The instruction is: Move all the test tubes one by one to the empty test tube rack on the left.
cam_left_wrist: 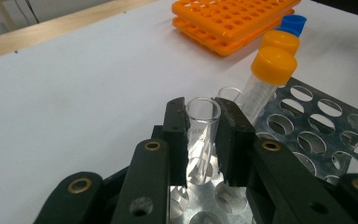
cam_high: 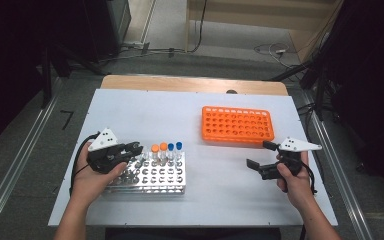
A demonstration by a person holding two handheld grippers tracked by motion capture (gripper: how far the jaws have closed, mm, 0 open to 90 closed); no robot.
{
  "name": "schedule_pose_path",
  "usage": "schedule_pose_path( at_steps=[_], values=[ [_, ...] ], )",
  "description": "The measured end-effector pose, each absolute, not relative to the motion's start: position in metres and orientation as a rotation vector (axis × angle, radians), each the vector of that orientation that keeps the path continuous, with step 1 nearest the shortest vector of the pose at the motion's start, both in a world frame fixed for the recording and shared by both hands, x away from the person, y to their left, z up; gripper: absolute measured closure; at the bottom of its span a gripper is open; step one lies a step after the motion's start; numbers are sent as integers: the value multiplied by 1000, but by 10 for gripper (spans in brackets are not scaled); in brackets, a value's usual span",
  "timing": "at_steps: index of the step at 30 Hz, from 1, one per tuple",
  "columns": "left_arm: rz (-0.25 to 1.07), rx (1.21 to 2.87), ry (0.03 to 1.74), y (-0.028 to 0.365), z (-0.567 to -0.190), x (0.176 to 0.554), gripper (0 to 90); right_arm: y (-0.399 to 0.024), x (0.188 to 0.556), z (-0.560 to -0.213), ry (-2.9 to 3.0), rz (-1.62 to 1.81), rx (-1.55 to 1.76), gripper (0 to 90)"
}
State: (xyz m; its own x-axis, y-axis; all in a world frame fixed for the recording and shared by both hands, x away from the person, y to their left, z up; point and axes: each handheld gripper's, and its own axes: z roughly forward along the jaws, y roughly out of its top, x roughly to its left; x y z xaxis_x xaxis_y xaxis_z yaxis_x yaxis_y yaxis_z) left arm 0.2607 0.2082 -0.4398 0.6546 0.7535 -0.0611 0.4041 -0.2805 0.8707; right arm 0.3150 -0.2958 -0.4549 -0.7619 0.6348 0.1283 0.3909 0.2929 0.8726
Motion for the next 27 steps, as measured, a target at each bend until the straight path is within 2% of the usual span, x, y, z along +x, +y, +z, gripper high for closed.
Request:
schedule_pose_path(
  at_steps=[8, 12, 16, 21, 27],
  values=[
    [470, 1865, 961, 211, -438, 261, 573, -296, 315, -455, 2322, 1456, 938, 0],
    [485, 1828, 982, 213, -436, 260, 445, -296, 314, -455, 2324, 1454, 940, 0],
    [500, 1778, 1007, 216, -435, 259, 276, -297, 314, -455, 2317, 1458, 945, 0],
    [505, 1723, 1033, 221, -435, 257, 126, -299, 312, -454, 2306, 1464, 954, 0],
    [524, 1698, 1046, 223, -438, 249, 22, -302, 310, -454, 2292, 1464, 967, 0]
  ],
)
